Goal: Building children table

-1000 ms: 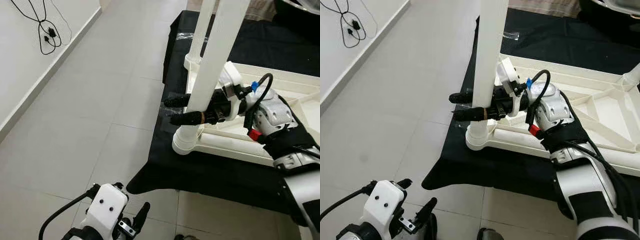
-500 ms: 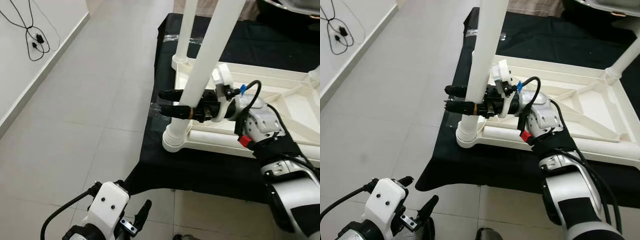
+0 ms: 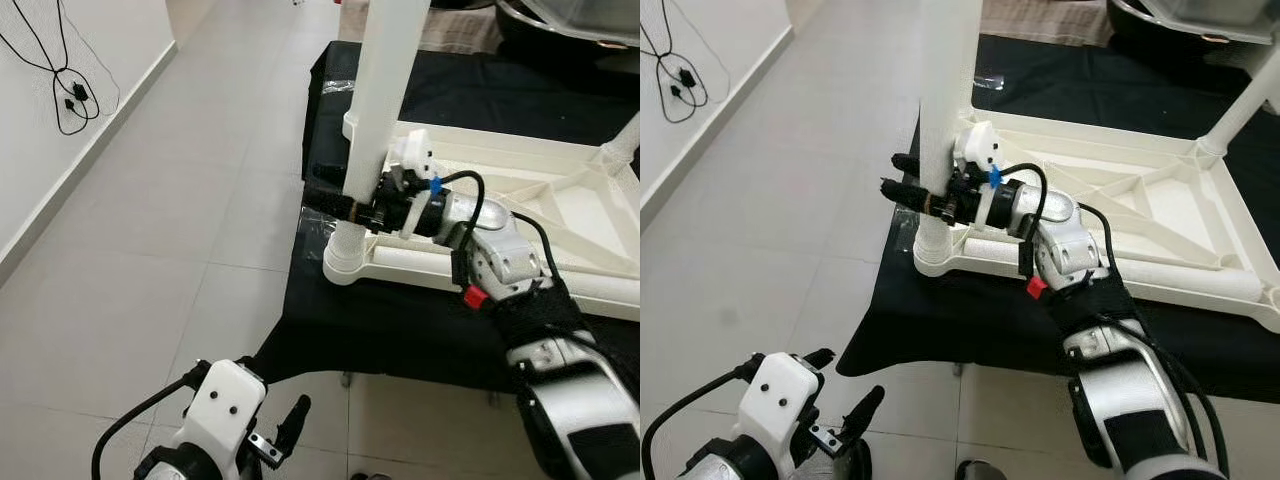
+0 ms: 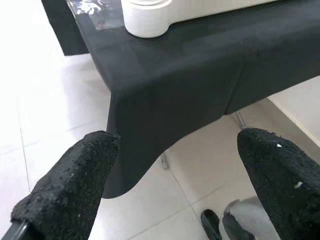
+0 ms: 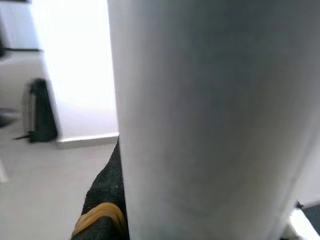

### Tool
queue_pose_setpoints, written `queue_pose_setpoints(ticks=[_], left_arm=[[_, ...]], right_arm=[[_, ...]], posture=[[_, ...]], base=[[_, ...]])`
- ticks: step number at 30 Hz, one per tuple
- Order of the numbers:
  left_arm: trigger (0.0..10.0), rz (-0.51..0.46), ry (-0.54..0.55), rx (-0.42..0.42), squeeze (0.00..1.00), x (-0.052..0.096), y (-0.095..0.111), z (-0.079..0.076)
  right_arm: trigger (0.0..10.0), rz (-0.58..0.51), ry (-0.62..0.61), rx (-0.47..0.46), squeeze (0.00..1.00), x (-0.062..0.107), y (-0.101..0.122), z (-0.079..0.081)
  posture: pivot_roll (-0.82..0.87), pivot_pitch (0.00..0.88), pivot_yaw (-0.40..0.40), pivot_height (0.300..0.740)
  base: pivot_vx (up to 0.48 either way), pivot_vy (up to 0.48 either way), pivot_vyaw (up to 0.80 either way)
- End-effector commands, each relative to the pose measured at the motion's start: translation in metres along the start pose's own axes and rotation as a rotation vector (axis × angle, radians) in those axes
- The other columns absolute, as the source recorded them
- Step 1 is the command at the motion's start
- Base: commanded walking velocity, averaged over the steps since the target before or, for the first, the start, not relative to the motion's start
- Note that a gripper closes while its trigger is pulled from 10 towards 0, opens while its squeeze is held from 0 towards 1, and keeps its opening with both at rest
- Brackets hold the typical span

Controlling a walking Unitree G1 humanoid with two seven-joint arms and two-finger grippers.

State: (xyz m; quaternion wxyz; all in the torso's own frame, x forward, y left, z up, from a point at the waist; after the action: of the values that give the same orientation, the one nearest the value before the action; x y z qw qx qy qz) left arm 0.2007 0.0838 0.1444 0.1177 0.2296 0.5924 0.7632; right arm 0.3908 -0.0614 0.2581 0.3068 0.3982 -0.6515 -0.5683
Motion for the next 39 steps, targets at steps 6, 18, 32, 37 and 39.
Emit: queue_pose_setpoints(ticks=[6,18,32,37,39], left_arm=[[10.0,0.016,-0.006,0.02,0.0,-0.003,-0.006,-0.004],[10.0,0.015,-0.015,0.022,0.0,-0.005,-0.008,-0.007],[10.0,0.016,-0.019,0.026,0.0,-0.005,-0.009,-0.009],[10.0,0.012,-0.016,0.027,0.0,-0.005,-0.009,-0.008],[10.0,0.011,-0.017,0.026,0.0,-0.005,-0.009,-0.008]], right_arm=[[10.0,0.204,-0.416,-0.139,0.0,0.014,-0.056,-0.043],[10.0,0.117,-0.957,-0.337,0.0,0.039,-0.066,-0.076],[10.0,0.095,-1.183,-0.336,0.0,0.041,-0.063,-0.073],[10.0,0.032,-1.42,-0.314,0.0,0.055,-0.056,-0.075],[10.0,0.027,-1.458,-0.31,0.0,0.058,-0.055,-0.075]], posture=[[0.14,0.243,-0.076,0.74],[0.14,0.207,-0.077,0.74],[0.14,0.208,-0.081,0.74],[0.14,0.217,-0.082,0.74],[0.14,0.217,-0.082,0.74]], base=[[0.0,0.0,0.0],[0.0,0.0,0.0],[0.0,0.0,0.0],[0.0,0.0,0.0],[0.0,0.0,0.0]])
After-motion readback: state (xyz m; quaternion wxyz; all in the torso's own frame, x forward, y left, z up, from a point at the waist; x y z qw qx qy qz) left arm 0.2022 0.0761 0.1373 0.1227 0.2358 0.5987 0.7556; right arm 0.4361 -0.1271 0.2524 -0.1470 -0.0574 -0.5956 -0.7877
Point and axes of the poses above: a point about 5 cm out from each wrist's last joint towards the gripper, its own x axis pointing back from the gripper into the wrist, its own y axis along the axis of the wrist's last joint, z = x × y, the point moved 6 cm from there along -x, pointing out of the wrist towards the gripper, and after that the axes turned 6 degrees about -x, right-handed, at the moved point
